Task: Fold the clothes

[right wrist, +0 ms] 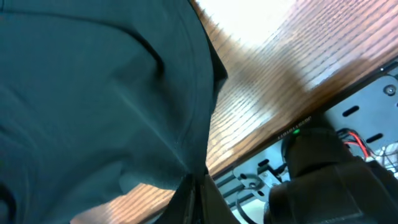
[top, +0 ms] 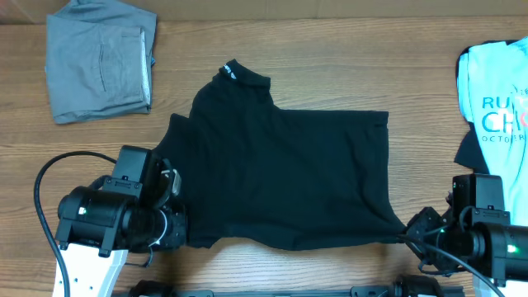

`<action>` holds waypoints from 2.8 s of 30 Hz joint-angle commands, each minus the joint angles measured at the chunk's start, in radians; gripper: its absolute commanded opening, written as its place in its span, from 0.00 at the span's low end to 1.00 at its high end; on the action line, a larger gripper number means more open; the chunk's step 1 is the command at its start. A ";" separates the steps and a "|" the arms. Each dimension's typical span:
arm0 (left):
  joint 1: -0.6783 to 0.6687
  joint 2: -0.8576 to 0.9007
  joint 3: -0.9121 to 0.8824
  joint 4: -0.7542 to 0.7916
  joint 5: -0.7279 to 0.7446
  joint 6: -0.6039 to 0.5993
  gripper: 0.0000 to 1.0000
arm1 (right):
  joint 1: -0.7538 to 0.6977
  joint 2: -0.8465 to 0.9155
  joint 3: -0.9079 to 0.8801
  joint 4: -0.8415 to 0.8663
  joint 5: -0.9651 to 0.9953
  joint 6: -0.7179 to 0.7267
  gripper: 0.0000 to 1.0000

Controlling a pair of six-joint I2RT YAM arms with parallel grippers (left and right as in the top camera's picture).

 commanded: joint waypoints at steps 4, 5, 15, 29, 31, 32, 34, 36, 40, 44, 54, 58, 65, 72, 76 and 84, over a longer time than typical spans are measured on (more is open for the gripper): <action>-0.006 -0.009 -0.013 0.077 0.008 -0.039 0.04 | -0.002 0.001 -0.006 0.070 0.013 0.050 0.04; -0.006 -0.005 -0.021 0.087 0.008 -0.039 0.04 | -0.002 0.001 -0.008 0.082 0.013 0.051 0.04; -0.006 0.054 -0.152 0.249 -0.115 -0.135 0.04 | -0.002 0.008 -0.118 0.217 0.024 0.132 0.05; -0.005 0.275 -0.160 0.587 -0.132 -0.196 0.04 | -0.002 0.133 -0.222 0.376 0.043 0.180 0.04; -0.005 0.309 -0.160 0.617 -0.133 -0.196 0.04 | -0.002 0.167 -0.222 0.396 0.043 0.180 0.04; -0.005 0.323 -0.160 0.631 -0.137 -0.196 0.04 | -0.002 0.187 -0.222 0.407 0.044 0.180 0.04; -0.005 0.351 -0.160 0.654 -0.163 -0.196 0.04 | -0.002 0.220 -0.222 0.431 0.043 0.180 0.04; -0.005 0.379 -0.160 0.681 -0.216 -0.196 0.04 | -0.002 0.256 -0.222 0.476 0.043 0.180 0.04; -0.003 0.400 -0.160 0.710 -0.271 -0.200 0.04 | -0.002 0.292 -0.222 0.549 0.043 0.183 0.04; 0.008 0.402 -0.160 0.732 -0.298 -0.204 0.04 | -0.002 0.303 -0.222 0.623 0.044 0.183 0.04; 0.016 0.406 -0.160 0.793 -0.366 -0.206 0.04 | -0.002 0.312 -0.222 0.673 0.099 0.183 0.04; 0.016 0.408 -0.160 0.820 -0.394 -0.206 0.04 | -0.002 0.339 -0.223 0.674 0.100 0.183 0.04; 0.015 0.408 -0.160 0.850 -0.397 -0.206 0.06 | -0.002 0.411 -0.236 0.713 0.100 0.183 0.04; 0.016 0.408 -0.152 0.871 -0.391 -0.127 0.91 | -0.002 0.425 -0.223 0.752 0.087 0.136 0.34; 0.015 0.407 -0.076 0.785 -0.386 -0.101 1.00 | -0.002 0.425 -0.156 0.686 0.077 0.060 0.97; 0.006 0.412 0.029 0.542 -0.075 -0.101 0.96 | -0.002 0.425 0.022 0.532 -0.075 -0.081 1.00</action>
